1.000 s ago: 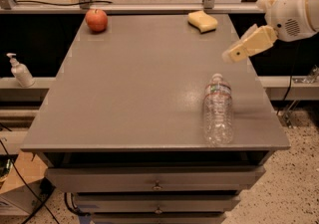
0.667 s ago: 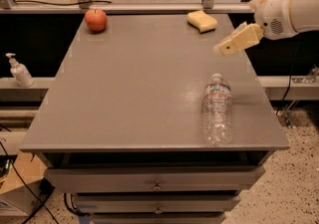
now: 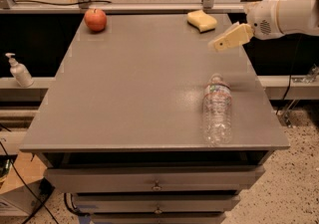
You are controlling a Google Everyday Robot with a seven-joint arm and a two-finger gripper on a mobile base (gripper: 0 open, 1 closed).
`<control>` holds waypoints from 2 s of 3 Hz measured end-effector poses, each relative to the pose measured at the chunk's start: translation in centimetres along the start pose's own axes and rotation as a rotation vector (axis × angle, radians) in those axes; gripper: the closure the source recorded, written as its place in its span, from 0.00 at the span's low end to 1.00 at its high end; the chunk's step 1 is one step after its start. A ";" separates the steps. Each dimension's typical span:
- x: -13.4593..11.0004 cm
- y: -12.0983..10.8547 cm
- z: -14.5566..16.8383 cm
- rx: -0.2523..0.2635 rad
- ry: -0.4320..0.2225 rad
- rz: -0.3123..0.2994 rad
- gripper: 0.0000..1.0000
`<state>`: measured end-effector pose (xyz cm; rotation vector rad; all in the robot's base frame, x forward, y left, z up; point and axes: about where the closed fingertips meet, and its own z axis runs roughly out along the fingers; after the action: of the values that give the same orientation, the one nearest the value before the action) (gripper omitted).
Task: Move sponge near apple
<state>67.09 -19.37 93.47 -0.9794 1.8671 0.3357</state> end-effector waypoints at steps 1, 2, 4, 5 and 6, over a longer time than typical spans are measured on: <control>0.5 -0.2 0.8 0.002 0.008 0.034 0.00; 0.4 -2.1 3.2 0.028 -0.045 0.093 0.00; 1.1 -7.8 8.3 0.119 -0.158 0.221 0.00; 2.0 -10.1 10.4 0.148 -0.158 0.263 0.00; 3.2 -11.8 12.1 0.167 -0.141 0.283 0.00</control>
Offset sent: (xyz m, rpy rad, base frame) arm 0.0836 -0.0051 -0.0240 0.1976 -0.0308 -0.1577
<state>82.79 -21.20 86.86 -0.5645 1.8712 0.3991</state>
